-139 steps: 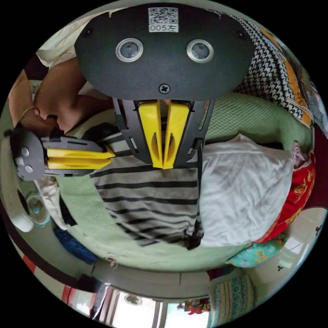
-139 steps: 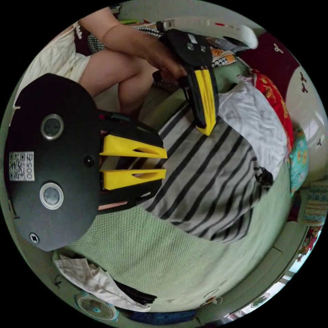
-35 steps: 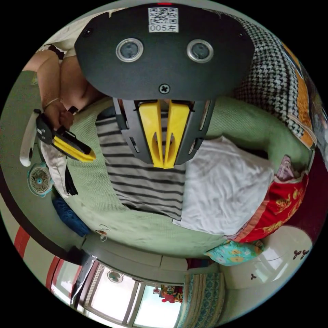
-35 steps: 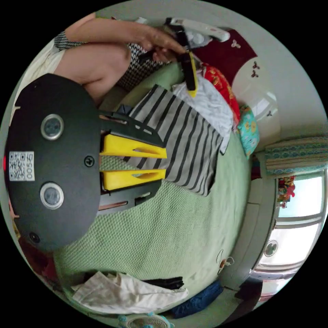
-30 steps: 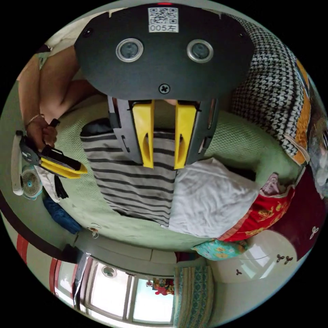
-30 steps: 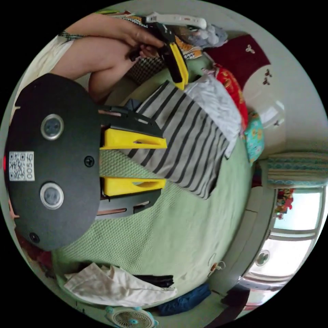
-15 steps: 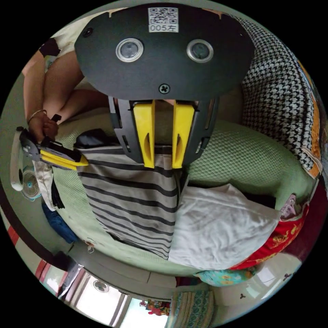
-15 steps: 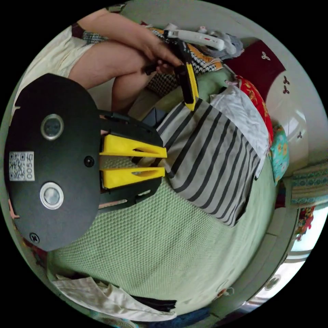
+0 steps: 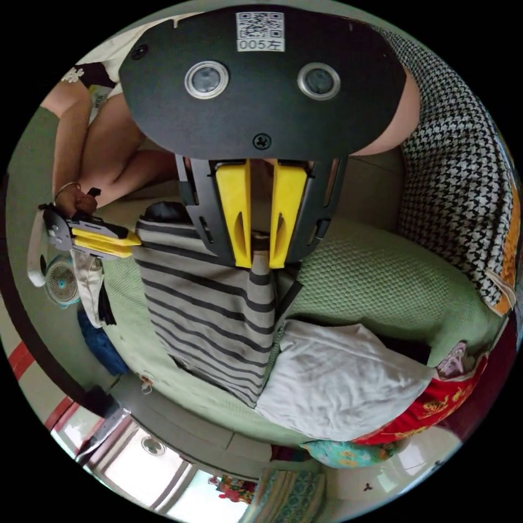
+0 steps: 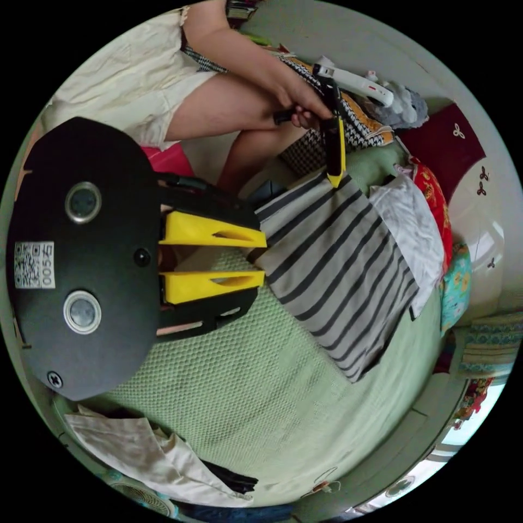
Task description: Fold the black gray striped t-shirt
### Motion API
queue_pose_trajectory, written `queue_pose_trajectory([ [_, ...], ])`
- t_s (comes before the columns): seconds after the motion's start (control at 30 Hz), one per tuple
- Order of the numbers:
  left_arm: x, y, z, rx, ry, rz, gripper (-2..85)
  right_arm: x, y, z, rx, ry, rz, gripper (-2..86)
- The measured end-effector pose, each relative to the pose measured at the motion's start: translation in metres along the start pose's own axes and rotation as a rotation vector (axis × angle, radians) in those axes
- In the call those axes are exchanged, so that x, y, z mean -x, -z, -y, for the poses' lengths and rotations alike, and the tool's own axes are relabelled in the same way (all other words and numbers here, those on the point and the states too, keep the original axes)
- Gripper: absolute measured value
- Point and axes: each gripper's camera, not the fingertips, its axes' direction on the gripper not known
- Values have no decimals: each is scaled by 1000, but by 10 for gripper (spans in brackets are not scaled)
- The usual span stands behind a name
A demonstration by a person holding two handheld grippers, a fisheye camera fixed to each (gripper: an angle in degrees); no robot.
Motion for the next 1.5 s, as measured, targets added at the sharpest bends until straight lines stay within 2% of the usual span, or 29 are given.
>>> queue_pose_trajectory([
  [0.13, 7, 25, -8, -97, 36, 150, 61, -38, 37, -3, -230, -116, -43, 110],
  [0.27, -2, 13, -7, -90, -23, 64, 89, -82, 57, 29, -324, -201, -140, 115],
  [0.33, -6, -9, -6, -67, -9, 51, 141, -106, 50, 54, -296, -214, -163, 115],
  [0.43, -9, -40, -8, 2, 26, 9, 164, -155, 24, 96, -221, -274, -193, 112],
  [0.57, -21, -52, -11, -6, 21, 38, 164, -213, -14, 131, -124, -360, -23, 105],
  [0.67, -29, -57, -10, 16, 23, 55, 155, -220, -37, 143, -53, -318, -18, 74],
  [0.8, -33, -67, -9, 35, 37, -105, 66, -208, -29, 144, -91, -238, -63, 7],
  [0.87, -40, -68, -10, 39, 31, -103, 61, -203, -16, 145, -84, -209, -151, -6],
  [0.97, -61, -63, -12, 25, -2, -95, 58, -209, 18, 145, -87, -228, -153, -8],
  [1.07, -85, -64, -13, 28, -8, -180, 56, -217, 55, 141, -78, -218, -180, -8],
  [1.5, -254, -71, -24, 19, -215, -223, 56, -256, 184, 77, -146, -303, -326, -9],
])
